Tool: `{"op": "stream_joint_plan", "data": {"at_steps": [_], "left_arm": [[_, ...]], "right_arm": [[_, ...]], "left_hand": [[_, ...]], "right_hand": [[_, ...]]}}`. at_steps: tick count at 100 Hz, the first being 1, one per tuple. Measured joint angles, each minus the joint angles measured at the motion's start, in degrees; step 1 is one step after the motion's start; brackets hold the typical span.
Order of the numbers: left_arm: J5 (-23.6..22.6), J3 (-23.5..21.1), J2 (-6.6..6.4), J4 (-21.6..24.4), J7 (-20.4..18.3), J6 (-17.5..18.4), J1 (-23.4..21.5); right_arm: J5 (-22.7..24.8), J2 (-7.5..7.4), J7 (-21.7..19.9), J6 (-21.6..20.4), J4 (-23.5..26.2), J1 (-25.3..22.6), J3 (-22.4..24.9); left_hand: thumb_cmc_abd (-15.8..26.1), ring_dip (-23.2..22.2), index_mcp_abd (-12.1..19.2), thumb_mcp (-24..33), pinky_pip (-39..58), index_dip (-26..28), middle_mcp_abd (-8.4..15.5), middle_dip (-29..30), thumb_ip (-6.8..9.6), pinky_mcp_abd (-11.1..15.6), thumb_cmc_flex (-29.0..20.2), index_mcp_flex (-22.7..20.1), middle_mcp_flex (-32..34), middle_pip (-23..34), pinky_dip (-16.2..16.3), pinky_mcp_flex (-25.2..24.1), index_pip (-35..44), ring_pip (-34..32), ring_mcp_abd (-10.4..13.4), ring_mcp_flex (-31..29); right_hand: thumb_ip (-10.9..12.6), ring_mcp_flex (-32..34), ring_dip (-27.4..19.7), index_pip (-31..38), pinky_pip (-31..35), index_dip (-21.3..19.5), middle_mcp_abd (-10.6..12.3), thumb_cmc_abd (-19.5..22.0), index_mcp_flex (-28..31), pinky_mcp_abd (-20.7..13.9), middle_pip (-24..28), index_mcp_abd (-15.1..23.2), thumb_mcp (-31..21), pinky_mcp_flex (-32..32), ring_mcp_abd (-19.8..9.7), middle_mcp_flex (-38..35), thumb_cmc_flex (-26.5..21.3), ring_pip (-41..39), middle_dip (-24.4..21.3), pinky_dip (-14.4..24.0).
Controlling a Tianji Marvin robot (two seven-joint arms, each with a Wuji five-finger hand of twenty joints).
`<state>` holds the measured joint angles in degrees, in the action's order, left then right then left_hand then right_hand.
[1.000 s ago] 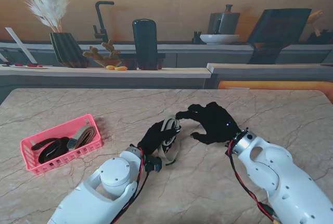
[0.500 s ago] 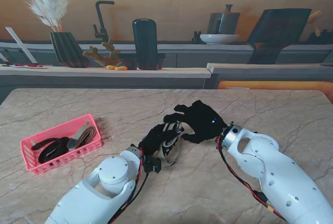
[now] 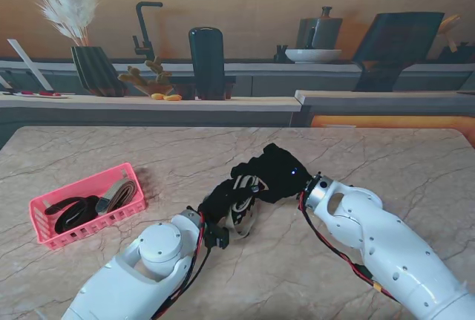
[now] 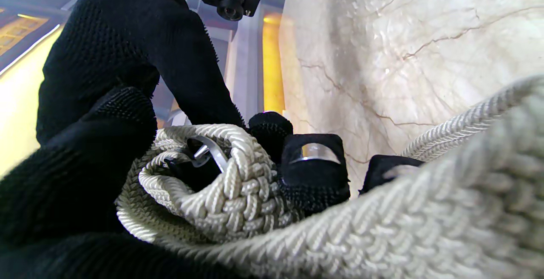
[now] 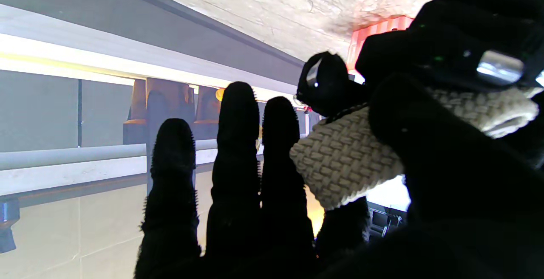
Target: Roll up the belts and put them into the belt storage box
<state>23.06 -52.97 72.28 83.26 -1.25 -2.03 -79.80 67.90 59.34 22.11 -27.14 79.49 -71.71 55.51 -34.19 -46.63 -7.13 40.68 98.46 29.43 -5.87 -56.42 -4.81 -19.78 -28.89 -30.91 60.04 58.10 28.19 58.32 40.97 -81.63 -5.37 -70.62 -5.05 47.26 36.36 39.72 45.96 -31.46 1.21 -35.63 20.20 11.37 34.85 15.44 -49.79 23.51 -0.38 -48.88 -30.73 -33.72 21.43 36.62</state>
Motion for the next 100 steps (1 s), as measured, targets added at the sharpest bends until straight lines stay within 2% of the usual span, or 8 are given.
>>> {"op": "stream_joint_plan", "data": {"at_steps": [12, 27, 39, 45, 76, 86, 93, 100], "left_arm": [[-0.28, 0.07, -0.17, -0.01, -0.47, -0.23, 0.12], [-3.27, 0.37, -0.48, 0.0, -0.6, -0.79, 0.21], [-3.49, 0.39, -0.61, 0.38, -0.48, -1.24, 0.04], [-3.85, 0.39, -0.65, 0.6, -0.38, -1.3, -0.08], [-5.71, 0.34, -1.07, 1.0, -0.61, -1.31, -0.47], [-6.72, 0.34, -1.23, 1.16, -0.68, -0.85, -0.54], [-7.31, 0.34, -1.23, 1.23, -0.16, -0.12, -0.52], [-8.25, 0.36, -1.18, 1.26, 1.25, 0.79, -0.52]], "right_arm": [[-0.21, 0.08, -1.0, 0.09, 0.02, 0.05, 0.01], [-0.97, 0.07, -7.27, -0.07, 2.0, -0.43, 1.04], [-1.35, 0.04, -9.33, -0.31, 3.89, -1.06, 1.9], [-1.95, 0.04, -9.71, -0.36, 4.16, -1.12, 1.98], [-2.61, 0.05, -11.4, 1.41, 5.02, -0.67, 0.95], [-3.41, 0.3, -9.03, 3.88, 4.48, -0.29, -0.12], [-4.58, 0.8, -6.85, 5.19, 3.75, -0.39, -0.29], [-4.97, 1.32, -5.13, 6.48, 3.58, -0.93, 0.12]], "left_hand": [[0.0, 0.04, 0.0, 0.0, 0.0, -0.04, -0.01, 0.0, 0.0, 0.0, 0.0, 0.0, 0.0, 0.0, -0.01, 0.0, -0.01, -0.2, 0.0, 0.0], [0.0, 0.06, -1.31, 0.0, 0.01, -0.06, -0.16, 0.0, 0.0, 0.0, -0.06, -0.61, -0.01, 0.0, -0.21, 0.01, -0.03, -0.32, 0.0, -0.02], [0.0, 0.06, -1.56, 0.02, 0.07, -0.07, -0.16, 0.0, 0.0, 0.0, -0.21, -1.1, -0.01, 0.0, -0.22, 0.01, -0.1, -0.81, 0.0, -0.06], [0.01, 0.06, -1.56, 0.02, 0.1, -0.07, -0.16, 0.0, 0.0, 0.0, -0.23, -1.16, -0.01, 0.0, -0.22, 0.01, -0.11, -0.9, 0.01, -0.06], [0.09, 0.66, -3.68, -0.49, 0.16, -0.1, -0.88, 0.72, 0.0, -0.28, -1.19, -1.77, -0.86, -0.93, -0.41, -0.13, -0.72, -0.46, 0.09, -0.08], [0.97, -0.11, -3.49, -4.53, -4.83, -0.14, -2.98, 6.13, 0.01, -3.32, -2.77, -1.7, -6.04, -10.77, -0.01, -9.79, -2.85, 8.62, -3.43, 3.86], [2.14, -0.69, -2.41, -6.64, -13.76, -0.14, -3.8, 11.25, 0.07, -4.49, -4.82, -0.63, -9.98, -17.28, 3.02, -19.53, -4.92, 17.25, -7.64, 11.77], [3.85, -0.48, -2.14, -8.64, -24.44, -0.87, -4.3, 15.98, 0.08, -4.61, -5.56, 0.74, -14.37, -23.92, 3.66, -31.07, -7.67, 28.23, -10.44, 21.75]], "right_hand": [[-0.12, 2.15, 0.84, -1.47, 0.64, 2.19, 0.23, -0.01, 3.3, 0.0, 1.8, -5.53, 0.0, 0.41, -0.04, -4.94, 0.0, -1.57, 0.01, -0.07], [-0.86, 4.64, 1.1, -3.9, 0.98, 3.49, -0.03, -0.01, 10.38, 0.65, 2.47, -9.69, 0.63, 0.55, -0.02, -11.35, -0.01, -2.37, -0.15, -0.14], [-4.19, 6.84, 1.69, -0.06, 1.1, 11.05, -0.27, -0.07, 13.77, 0.99, 2.47, -10.05, 3.7, 0.56, 0.52, -15.35, -2.7, -2.91, -0.64, -0.52], [-4.44, 7.51, 1.73, 2.21, 1.15, 13.54, -0.4, -0.09, 14.62, 1.38, 2.47, -10.06, 5.07, 0.56, 0.72, -16.93, -3.61, -3.25, -0.66, -0.6], [-4.54, 9.43, 2.31, 4.07, 1.83, 15.09, -0.93, -3.28, 18.85, 1.72, 2.9, -8.26, 4.99, 0.65, 1.66, -19.96, -4.87, -3.13, -0.68, -0.63], [-5.78, 9.71, 2.33, 6.33, 2.84, 19.98, -0.93, -8.58, 23.85, 2.25, 3.2, -4.61, 1.15, 1.01, 2.08, -21.21, -4.82, -3.28, -0.69, -1.26], [-6.61, 9.71, 2.33, 7.76, 3.27, 22.35, -0.93, -10.78, 25.49, 2.87, 3.21, -3.2, -0.2, 1.2, 2.25, -21.22, -4.82, -3.28, -0.7, -1.4], [-6.97, 9.71, 2.33, 8.52, 3.64, 23.63, -0.93, -11.33, 25.88, 2.89, 3.21, -3.14, -0.85, 1.23, 2.26, -21.23, -4.82, -3.28, -0.7, -1.56]]}}
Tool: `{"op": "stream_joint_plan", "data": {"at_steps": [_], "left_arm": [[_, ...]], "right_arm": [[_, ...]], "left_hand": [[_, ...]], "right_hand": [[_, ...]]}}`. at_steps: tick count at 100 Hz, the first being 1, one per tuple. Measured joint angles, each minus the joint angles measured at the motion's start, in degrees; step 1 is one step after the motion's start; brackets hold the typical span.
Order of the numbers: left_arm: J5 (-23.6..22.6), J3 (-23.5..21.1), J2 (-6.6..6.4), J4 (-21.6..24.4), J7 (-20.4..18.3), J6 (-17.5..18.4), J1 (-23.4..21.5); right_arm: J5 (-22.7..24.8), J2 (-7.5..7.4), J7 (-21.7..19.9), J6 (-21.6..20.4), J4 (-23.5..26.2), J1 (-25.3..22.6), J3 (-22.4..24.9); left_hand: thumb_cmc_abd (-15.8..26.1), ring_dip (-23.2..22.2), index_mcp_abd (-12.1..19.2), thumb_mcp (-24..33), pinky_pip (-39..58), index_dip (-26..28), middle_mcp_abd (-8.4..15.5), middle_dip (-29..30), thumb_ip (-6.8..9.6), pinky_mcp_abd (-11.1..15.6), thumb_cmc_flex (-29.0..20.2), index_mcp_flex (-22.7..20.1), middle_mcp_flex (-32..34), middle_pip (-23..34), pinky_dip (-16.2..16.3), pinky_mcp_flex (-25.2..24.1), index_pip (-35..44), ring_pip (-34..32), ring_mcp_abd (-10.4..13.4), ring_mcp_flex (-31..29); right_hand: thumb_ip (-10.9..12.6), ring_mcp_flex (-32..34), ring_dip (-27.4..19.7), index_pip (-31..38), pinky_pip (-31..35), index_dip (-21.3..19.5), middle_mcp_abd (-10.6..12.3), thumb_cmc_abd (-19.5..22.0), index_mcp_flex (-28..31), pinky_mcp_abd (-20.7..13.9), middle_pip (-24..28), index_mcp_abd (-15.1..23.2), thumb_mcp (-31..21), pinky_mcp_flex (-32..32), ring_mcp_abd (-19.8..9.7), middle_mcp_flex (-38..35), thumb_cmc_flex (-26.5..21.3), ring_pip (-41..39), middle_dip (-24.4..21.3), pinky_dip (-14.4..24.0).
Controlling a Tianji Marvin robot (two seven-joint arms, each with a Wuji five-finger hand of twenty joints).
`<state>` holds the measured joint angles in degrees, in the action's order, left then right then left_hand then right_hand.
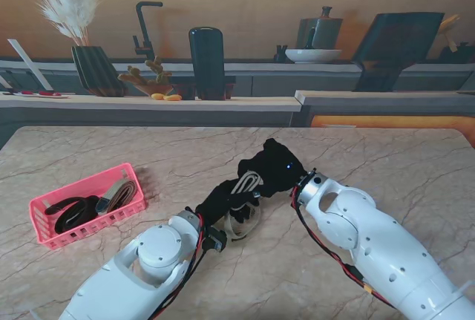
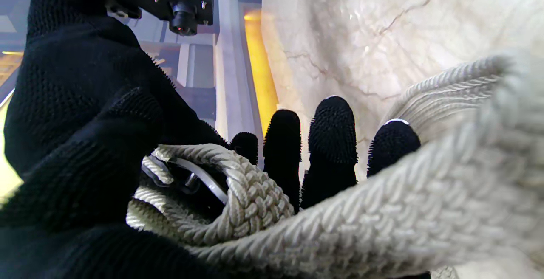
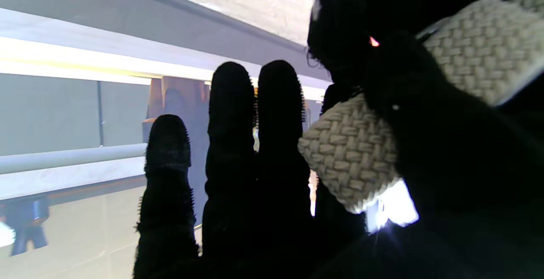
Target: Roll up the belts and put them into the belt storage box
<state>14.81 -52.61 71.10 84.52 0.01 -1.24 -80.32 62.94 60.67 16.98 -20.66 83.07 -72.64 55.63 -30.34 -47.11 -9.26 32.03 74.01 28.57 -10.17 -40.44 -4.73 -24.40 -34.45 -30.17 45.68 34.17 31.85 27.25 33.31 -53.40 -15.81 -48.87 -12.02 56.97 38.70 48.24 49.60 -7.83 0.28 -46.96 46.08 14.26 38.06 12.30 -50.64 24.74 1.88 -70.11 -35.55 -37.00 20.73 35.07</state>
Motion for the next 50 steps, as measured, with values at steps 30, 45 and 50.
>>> {"op": "stream_joint_plan", "data": {"at_steps": [30, 45, 50], "left_arm": [[-1.23, -0.71, 0.55, 0.65, 5.5, 2.4, -1.01], [0.16, -0.73, 1.4, 0.63, 8.85, 4.97, -1.66], [0.85, -0.57, 1.73, 0.58, 9.93, 5.84, -1.77]], "right_arm": [[2.76, 0.49, 6.45, 5.94, 1.42, -2.43, 2.12], [3.16, 0.93, 10.47, 11.1, 1.92, -3.17, 2.74], [3.15, 1.12, 11.18, 12.31, 2.03, -3.36, 2.94]], "left_hand": [[2.24, 12.16, 3.67, -4.53, -19.85, -2.18, -0.05, 12.52, 0.15, 1.1, -0.7, 5.76, -10.63, -13.89, -0.66, -16.23, -6.43, 25.94, -0.91, 18.08], [3.75, 13.27, 4.35, -5.2, -21.7, -2.97, -0.05, 14.31, 0.15, 1.9, -0.74, 7.44, -11.08, -15.33, -1.44, -17.07, -7.77, 28.21, -0.49, 19.02], [4.95, 13.29, 4.38, -5.32, -21.67, -3.53, -0.05, 14.36, 0.15, 1.9, -1.41, 8.18, -11.08, -15.33, -1.44, -16.66, -7.78, 28.22, -0.34, 19.03]], "right_hand": [[0.0, 0.0, 0.0, 4.19, 1.0, 0.01, -0.16, -0.09, 2.01, 0.65, 0.05, -0.11, 0.0, 0.0, 0.46, -1.07, 0.0, -0.63, -0.01, -0.55], [0.0, 0.0, 0.0, 4.22, 1.39, 0.01, -0.33, -0.09, 2.22, 0.69, 0.23, -0.13, 0.0, 0.0, 0.58, -1.09, 0.0, -0.68, -0.01, -0.57], [0.0, 0.0, 0.0, 4.68, 1.66, 0.01, -0.37, -0.09, 2.22, 0.69, 0.27, -0.13, 0.0, 0.0, 0.64, -1.09, 0.0, -0.87, -0.01, -0.57]]}}
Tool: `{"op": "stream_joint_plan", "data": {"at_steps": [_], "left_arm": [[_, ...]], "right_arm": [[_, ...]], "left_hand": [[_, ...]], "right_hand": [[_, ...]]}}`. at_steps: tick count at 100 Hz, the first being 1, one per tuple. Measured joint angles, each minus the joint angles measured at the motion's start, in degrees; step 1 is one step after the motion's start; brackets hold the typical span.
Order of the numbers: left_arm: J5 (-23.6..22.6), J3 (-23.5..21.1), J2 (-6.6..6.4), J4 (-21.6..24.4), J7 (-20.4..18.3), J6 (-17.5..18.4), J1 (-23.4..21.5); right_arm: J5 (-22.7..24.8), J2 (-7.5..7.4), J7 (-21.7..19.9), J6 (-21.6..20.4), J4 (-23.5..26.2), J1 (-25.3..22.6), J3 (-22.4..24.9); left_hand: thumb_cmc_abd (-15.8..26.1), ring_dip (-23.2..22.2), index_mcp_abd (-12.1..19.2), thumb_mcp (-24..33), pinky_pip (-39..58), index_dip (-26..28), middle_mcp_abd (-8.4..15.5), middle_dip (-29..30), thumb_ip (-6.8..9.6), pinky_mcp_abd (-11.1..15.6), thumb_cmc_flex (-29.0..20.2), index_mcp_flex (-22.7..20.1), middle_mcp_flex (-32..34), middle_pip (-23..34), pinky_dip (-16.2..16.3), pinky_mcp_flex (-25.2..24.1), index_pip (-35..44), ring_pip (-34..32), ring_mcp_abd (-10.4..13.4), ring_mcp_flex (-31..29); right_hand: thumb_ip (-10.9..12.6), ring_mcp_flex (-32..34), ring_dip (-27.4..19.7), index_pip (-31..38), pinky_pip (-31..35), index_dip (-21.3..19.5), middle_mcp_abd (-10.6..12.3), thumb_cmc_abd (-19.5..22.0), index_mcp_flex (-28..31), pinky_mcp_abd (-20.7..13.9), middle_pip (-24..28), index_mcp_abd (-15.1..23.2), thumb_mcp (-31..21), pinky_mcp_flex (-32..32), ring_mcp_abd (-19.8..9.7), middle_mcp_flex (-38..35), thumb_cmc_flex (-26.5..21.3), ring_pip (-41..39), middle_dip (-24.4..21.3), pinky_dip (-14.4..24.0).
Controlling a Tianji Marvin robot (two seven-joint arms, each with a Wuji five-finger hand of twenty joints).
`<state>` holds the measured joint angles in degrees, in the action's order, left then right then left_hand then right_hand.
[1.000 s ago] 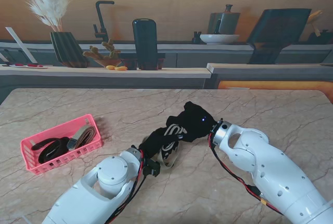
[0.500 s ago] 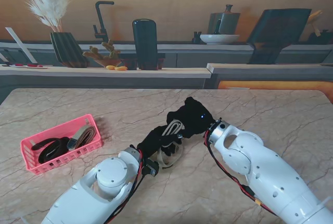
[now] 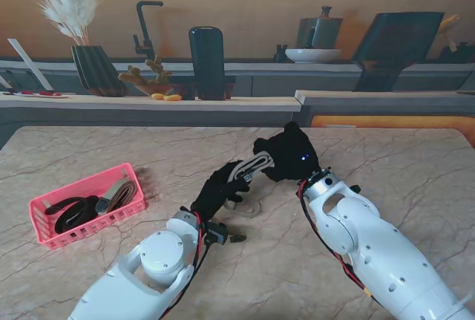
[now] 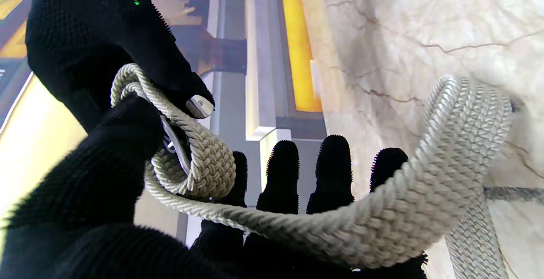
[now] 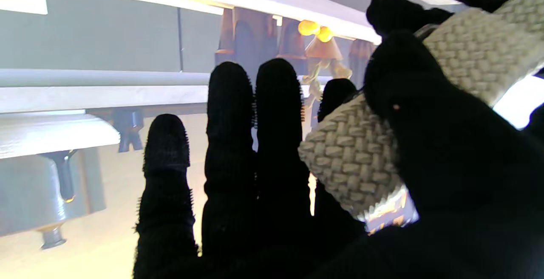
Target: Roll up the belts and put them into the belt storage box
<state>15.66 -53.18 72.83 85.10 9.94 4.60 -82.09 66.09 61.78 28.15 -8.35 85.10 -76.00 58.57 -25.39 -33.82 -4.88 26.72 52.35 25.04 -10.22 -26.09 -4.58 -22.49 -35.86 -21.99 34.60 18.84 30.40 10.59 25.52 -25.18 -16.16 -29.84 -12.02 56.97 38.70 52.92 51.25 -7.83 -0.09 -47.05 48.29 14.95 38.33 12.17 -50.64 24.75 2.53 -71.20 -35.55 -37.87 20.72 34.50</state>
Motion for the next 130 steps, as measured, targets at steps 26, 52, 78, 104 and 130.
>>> {"op": "stream_joint_plan", "data": {"at_steps": [26, 52, 78, 104, 130], "left_arm": [[2.99, 1.03, 1.63, 0.08, 4.72, 1.91, -0.65], [3.71, 2.03, 2.38, -0.74, 3.93, 2.21, -0.37], [2.54, 2.1, 2.28, -1.31, 2.96, 2.26, -0.33], [-0.71, 2.83, 2.26, -2.94, 3.53, 2.12, 0.36], [-0.35, 4.35, 2.59, -3.36, 5.36, 2.3, 0.57]], "right_arm": [[-0.49, 0.73, 4.88, 5.23, -0.86, -0.14, -0.56], [-4.46, 2.51, 8.56, 9.94, -3.09, 0.31, -2.5], [-6.95, 3.86, 10.79, 13.66, -4.33, 0.73, -2.88], [-7.6, 4.59, 12.4, 15.58, -4.46, 0.49, -1.89], [-11.24, 5.04, 12.11, 15.41, -5.21, 0.93, -3.41]], "left_hand": [[1.81, 2.62, 0.08, -3.89, 0.26, -1.53, 0.0, 2.14, 0.0, 3.01, 0.2, 2.01, -0.22, 0.0, -1.95, 1.51, -0.01, 0.62, 1.15, -1.0], [1.81, 5.42, 0.04, -4.59, -3.44, -2.82, 0.0, 4.3, 0.0, 6.07, 0.24, 3.8, -5.62, -0.63, -4.73, -0.01, -0.01, 3.13, 1.73, 2.17], [1.81, 6.26, 0.04, -4.64, -5.75, -3.83, 0.0, 5.63, 0.0, 6.33, 0.24, 5.16, -6.85, -1.52, -5.96, -2.01, -0.21, 4.8, 2.22, 5.34], [1.81, 6.64, 0.05, -4.65, -7.72, -3.81, 0.0, 5.74, 0.0, 6.82, 0.24, 5.92, -10.57, -2.74, -6.75, -5.08, -0.27, 6.8, 2.49, 8.23], [4.38, 7.61, -0.16, -6.13, -10.6, -5.93, 0.03, 6.68, 0.0, 9.91, 0.94, 11.58, -16.67, -3.29, -8.2, -8.15, -1.54, 8.2, 3.88, 12.79]], "right_hand": [[0.0, 0.0, 0.0, 0.2, 1.71, 0.0, -0.06, 0.0, 0.0, 0.01, 1.52, 0.0, 0.0, -0.35, 0.06, 0.0, 0.01, -2.08, -1.08, -0.64], [0.0, 0.0, -0.43, 0.47, 2.33, -0.01, -0.15, 0.0, 0.0, 0.02, 1.97, 0.0, 0.0, -0.53, 0.14, -0.01, -0.03, -2.49, -1.61, -1.23], [0.0, 0.0, -0.47, 0.57, 2.93, 0.13, -0.2, -0.01, 0.0, 0.03, 2.6, 0.14, 0.0, -0.58, 0.17, -0.01, -0.04, -3.18, -1.77, -1.33], [0.0, 0.0, -0.52, 1.43, 3.02, 0.39, -0.26, -0.01, 0.0, 0.04, 2.75, 0.14, 0.06, -0.66, 0.28, -0.01, -0.04, -3.23, -2.27, -2.01], [0.05, -0.05, -0.55, 2.59, 3.52, 0.48, -0.46, 0.03, 0.0, 0.08, 3.3, 0.05, 0.07, -0.95, 0.5, -0.01, -0.04, -3.84, -2.35, -2.07]]}}
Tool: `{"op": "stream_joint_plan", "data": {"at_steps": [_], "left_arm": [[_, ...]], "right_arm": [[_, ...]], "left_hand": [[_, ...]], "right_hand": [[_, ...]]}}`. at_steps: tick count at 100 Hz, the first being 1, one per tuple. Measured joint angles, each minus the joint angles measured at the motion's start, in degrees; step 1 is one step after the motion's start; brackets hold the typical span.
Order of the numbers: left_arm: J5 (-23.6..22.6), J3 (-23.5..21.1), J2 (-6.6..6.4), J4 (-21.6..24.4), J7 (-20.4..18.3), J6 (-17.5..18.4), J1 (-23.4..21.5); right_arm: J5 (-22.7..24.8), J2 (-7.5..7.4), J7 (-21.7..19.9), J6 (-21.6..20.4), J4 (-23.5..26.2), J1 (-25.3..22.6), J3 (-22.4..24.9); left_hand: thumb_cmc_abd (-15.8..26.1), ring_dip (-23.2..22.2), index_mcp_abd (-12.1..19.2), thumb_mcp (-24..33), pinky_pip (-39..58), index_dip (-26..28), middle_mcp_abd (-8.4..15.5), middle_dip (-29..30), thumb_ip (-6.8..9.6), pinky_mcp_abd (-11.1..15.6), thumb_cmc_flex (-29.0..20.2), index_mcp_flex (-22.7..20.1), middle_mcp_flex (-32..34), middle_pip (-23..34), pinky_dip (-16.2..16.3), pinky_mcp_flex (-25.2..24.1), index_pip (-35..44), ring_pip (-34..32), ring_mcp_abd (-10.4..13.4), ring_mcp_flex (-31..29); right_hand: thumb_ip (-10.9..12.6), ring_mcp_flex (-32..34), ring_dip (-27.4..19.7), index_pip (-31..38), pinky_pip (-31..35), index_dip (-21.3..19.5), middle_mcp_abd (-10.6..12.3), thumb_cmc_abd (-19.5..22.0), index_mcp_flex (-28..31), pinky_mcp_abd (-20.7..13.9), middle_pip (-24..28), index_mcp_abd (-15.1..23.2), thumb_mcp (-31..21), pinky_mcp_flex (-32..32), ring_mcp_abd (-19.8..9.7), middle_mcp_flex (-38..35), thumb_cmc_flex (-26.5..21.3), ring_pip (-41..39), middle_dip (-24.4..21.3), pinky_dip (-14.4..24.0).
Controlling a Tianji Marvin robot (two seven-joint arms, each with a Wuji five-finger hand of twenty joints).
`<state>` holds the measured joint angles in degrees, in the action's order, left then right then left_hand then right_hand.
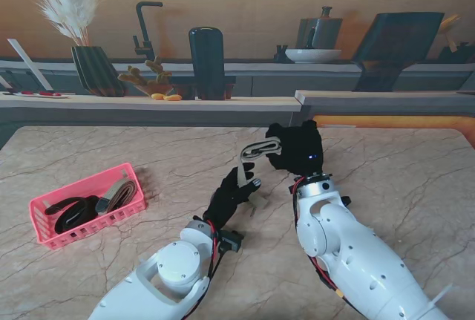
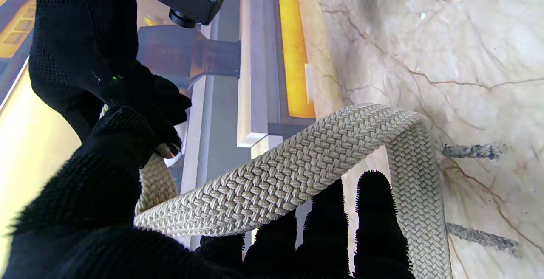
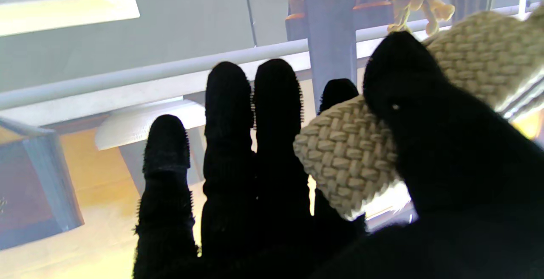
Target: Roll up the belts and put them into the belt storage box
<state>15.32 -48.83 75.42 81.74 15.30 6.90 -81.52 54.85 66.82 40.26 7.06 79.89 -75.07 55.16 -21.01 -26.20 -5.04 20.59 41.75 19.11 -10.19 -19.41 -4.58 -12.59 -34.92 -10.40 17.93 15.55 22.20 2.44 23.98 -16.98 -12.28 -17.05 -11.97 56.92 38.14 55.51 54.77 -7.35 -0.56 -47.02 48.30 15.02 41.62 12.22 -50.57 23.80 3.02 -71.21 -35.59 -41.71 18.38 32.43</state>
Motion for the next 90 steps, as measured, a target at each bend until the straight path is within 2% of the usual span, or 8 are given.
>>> {"op": "stream_joint_plan", "data": {"at_steps": [26, 39, 51, 76, 88, 90], "left_arm": [[-0.85, 0.2, 1.34, -0.44, 4.37, 0.54, 0.16], [-0.9, 0.21, 1.84, -1.09, 6.29, 0.7, 0.37], [-1.12, 0.08, 2.13, -1.57, 7.9, 1.25, 0.36], [-1.69, -0.12, 2.54, -1.53, 9.52, 2.28, 0.18], [-1.89, -0.18, 2.55, -1.53, 10.22, 2.29, -0.05], [-1.95, -0.18, 2.56, -1.53, 10.37, 2.24, -0.06]], "right_arm": [[-5.47, 0.93, -3.14, -3.27, -0.6, 0.52, -3.25], [-6.87, 1.33, -4.32, -5.18, -1.33, 0.95, -4.65], [-8.18, 1.34, -6.32, -7.16, -2.35, 1.73, -6.24], [-9.18, 1.52, -8.17, -9.37, -4.48, 2.63, -9.15], [-9.69, 1.53, -8.78, -10.03, -5.04, 3.07, -9.66], [-9.86, 1.53, -8.86, -10.16, -5.1, 3.1, -9.71]], "left_hand": [[2.49, 2.0, 0.06, -4.87, -1.28, -6.02, 0.16, 1.01, 0.0, 3.94, 0.73, 1.22, -2.97, 0.0, -0.79, -0.87, -8.31, 0.81, 1.6, 1.63], [4.16, 2.76, 0.85, -7.01, -1.35, -7.58, 0.82, 1.01, 0.0, 4.79, 2.53, 1.64, -3.61, 0.0, -1.19, -1.43, -13.56, 0.94, 2.71, 2.87], [4.39, 2.93, 1.55, -8.5, -1.38, -7.51, 1.42, 1.01, 0.0, 5.38, 2.41, 2.61, -4.17, 0.47, -1.22, -1.48, -16.9, 0.93, 2.82, 2.87], [4.81, 2.94, 2.47, -8.53, -1.38, -5.29, 1.49, 1.01, 0.04, 5.42, 2.28, 2.61, -4.16, 1.05, -1.22, -1.01, -17.0, 0.0, 3.25, 2.87], [5.33, 2.95, 2.47, -8.54, 0.4, -1.8, 1.49, 1.01, 0.05, 5.42, -0.21, 2.61, -3.95, 2.72, -1.09, 0.37, -17.0, -1.55, 3.29, 1.0], [5.81, 3.0, 2.47, -9.08, 0.97, -1.06, 1.51, 1.01, -0.68, 5.42, -1.21, 2.59, -3.4, 3.21, -0.7, 0.82, -17.0, -2.23, 3.3, 0.28]], "right_hand": [[0.06, -0.01, -0.02, 1.8, 0.16, 0.0, -0.3, 0.03, 0.27, 0.05, 0.01, -0.38, 0.01, -0.35, 0.22, 0.0, -0.01, -0.04, -0.04, -0.58], [0.07, -0.01, -0.05, 1.94, 0.16, -0.18, -0.35, 0.51, 0.29, 0.66, 0.01, -0.99, 0.02, -0.4, 0.24, 0.0, -1.77, -0.05, -0.04, -0.6], [0.84, -0.01, -0.05, 2.6, 0.17, -0.25, -0.38, 1.32, 0.7, 0.68, 0.16, -1.38, -0.17, -0.41, 0.26, 0.0, -1.85, -0.05, -0.05, -0.62], [0.92, -0.02, -0.06, 5.17, 0.18, -0.29, -0.38, 1.93, 1.57, 0.74, 0.17, -3.08, -0.16, -0.41, 0.28, 0.0, -0.75, -0.06, -0.05, -0.63], [0.92, -0.02, -0.06, 5.18, 0.18, -0.29, -0.38, 1.93, 1.58, 0.77, 0.17, -3.08, -0.16, -0.41, 0.28, 0.0, -0.74, -0.09, -0.05, -0.63], [0.92, -0.02, -0.06, 5.18, 0.18, -0.3, -0.38, 1.93, 1.58, 0.77, 0.17, -3.08, -0.16, -0.41, 0.28, 0.0, -0.74, -0.09, -0.05, -0.64]]}}
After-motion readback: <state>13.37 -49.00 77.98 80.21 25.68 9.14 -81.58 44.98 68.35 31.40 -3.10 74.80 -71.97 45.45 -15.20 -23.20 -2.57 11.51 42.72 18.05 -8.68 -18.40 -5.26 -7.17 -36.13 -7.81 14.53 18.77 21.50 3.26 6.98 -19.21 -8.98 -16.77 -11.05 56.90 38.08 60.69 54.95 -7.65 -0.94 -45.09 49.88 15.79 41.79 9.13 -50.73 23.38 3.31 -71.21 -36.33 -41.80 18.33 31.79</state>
